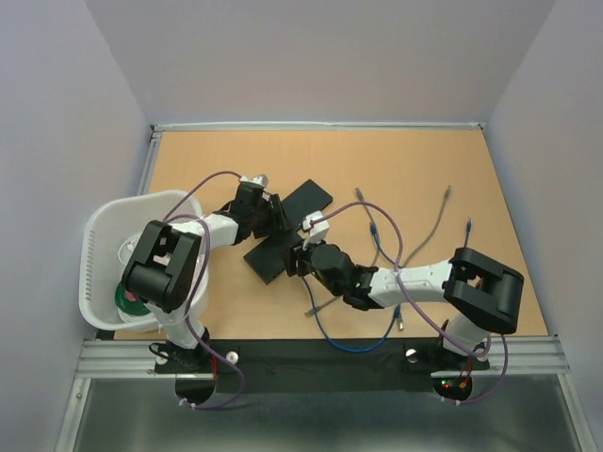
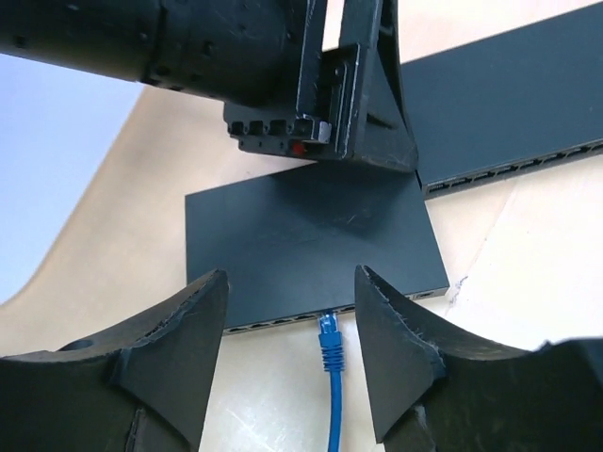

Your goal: Insert the plug into the switch port

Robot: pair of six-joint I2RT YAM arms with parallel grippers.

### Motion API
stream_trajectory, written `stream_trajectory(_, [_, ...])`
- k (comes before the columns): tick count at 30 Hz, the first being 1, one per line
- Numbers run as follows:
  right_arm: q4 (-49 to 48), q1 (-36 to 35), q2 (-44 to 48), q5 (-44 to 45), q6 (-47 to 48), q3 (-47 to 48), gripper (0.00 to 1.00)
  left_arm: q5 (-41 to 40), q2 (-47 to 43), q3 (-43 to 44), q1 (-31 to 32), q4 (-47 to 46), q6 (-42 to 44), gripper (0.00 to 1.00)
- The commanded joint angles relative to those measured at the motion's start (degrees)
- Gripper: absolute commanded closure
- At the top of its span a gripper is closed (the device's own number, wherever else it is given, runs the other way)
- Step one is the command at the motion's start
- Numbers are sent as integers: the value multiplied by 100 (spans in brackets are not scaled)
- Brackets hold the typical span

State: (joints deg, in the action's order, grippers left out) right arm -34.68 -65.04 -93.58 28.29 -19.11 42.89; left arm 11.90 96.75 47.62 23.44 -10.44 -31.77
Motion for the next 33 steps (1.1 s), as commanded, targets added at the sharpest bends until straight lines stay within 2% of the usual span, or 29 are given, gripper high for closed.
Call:
stream_trajectory(1, [55,-79,462,306,-92,-149,38,-266,345,1,29,1693,232,34])
stream_trajectory(8, [1304,-79,1578,1756,-444,-449,36,-504,-191,327,2,2203,355,35])
stream_trajectory(11, [2513,-27,2035,2144,-768,-414,32,-654,-560,423,3,2467,443,35])
stream_trajectory(15, [3429,297,2335,2189,-1375,-413,32,-715,-1183,538,3,2792,584,35])
stream_trajectory(19, [3924,1307,2590,1707,-1534,-379,32,-812,-1878,565,3,3091,821,35])
stream_trajectory(21, [4178,1824,2503,1259,-1438,-195,33,-1030,-2263,573,3,3275,952,35])
stream_trajectory(24, [4468,2117,2003,1003,-1244,121,36,-1146,-2625,591,3,3469,1234,34])
stream_trajectory(26, [4531,2267,1730,889,-1130,271,42,-1558,-2757,539,11,3540,1252,34])
stream_trajectory(28, [4575,2354,1387,819,-1103,395,47,-1368,-2889,530,11,3496,1339,35])
stream_trajectory(33, [4575,2478,834,853,-998,606,50,-1216,-3197,310,11,3127,1393,34])
